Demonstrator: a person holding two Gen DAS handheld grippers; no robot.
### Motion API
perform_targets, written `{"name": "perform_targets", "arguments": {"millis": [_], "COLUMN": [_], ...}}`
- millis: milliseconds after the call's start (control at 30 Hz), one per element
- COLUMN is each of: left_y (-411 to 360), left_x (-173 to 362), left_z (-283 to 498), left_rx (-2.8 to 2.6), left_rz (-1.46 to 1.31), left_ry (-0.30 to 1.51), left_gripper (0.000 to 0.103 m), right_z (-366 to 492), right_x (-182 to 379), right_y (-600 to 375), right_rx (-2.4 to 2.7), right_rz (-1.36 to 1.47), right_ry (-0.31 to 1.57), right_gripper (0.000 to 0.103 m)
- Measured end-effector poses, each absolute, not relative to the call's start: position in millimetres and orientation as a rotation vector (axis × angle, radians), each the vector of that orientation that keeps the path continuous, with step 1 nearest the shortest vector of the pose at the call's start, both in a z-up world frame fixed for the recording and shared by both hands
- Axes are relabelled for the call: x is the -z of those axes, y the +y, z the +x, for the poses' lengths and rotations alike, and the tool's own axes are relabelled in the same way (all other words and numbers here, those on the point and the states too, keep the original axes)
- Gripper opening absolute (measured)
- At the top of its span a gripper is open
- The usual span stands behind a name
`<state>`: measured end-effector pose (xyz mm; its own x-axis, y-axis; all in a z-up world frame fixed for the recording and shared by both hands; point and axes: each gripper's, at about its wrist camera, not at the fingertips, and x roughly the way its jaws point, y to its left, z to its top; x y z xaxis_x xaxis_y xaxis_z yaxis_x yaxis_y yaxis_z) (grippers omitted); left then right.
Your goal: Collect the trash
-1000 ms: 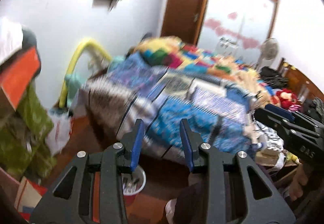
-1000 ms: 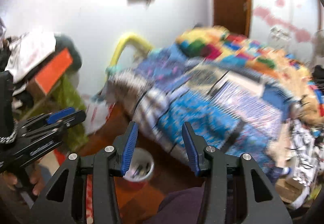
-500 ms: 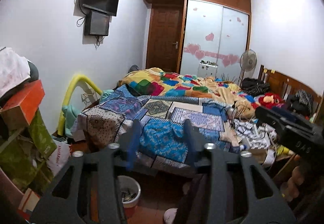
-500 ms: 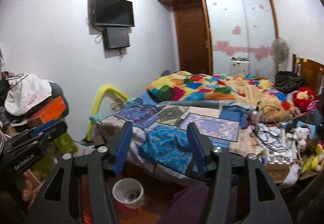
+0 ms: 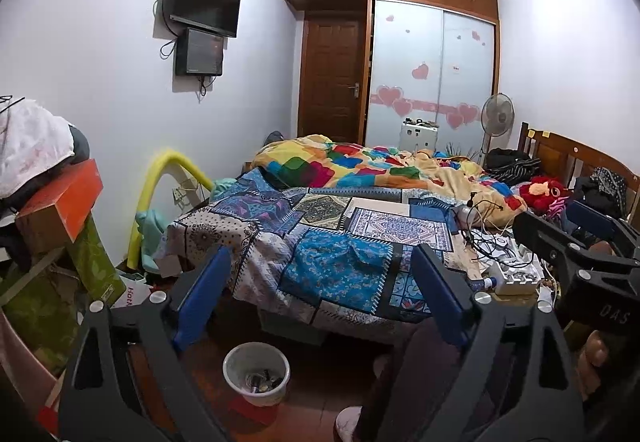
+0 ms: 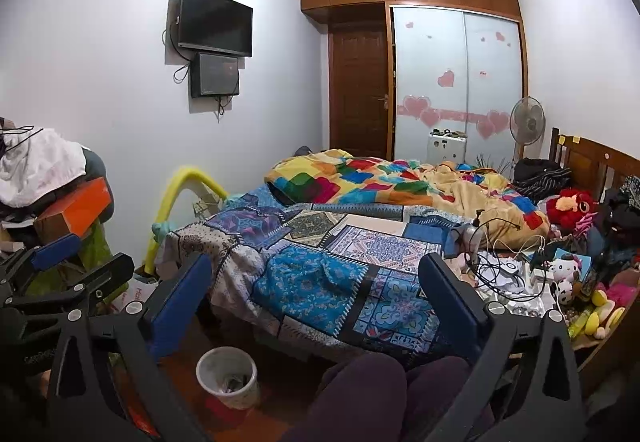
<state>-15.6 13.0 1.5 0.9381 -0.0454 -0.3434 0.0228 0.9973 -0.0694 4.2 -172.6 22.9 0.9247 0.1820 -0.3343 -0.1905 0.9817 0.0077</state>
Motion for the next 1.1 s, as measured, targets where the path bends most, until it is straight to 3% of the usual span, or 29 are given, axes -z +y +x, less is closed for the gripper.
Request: {"name": "perform_targets", "arguments": {"millis": [1100], "left_y": [8], "left_x": [6], "left_z": [-20], "left_rx": [0.022], "left_rz": [-0.074], "left_ry": [0.366], "left_gripper": [0.093], "right_z": [-12], "right_x": [-31], "right_y": [-178], "right_rx": [-0.179], "right_rz": [-0.037], "right_ry": [0.311], "right_gripper": [0.103]}}
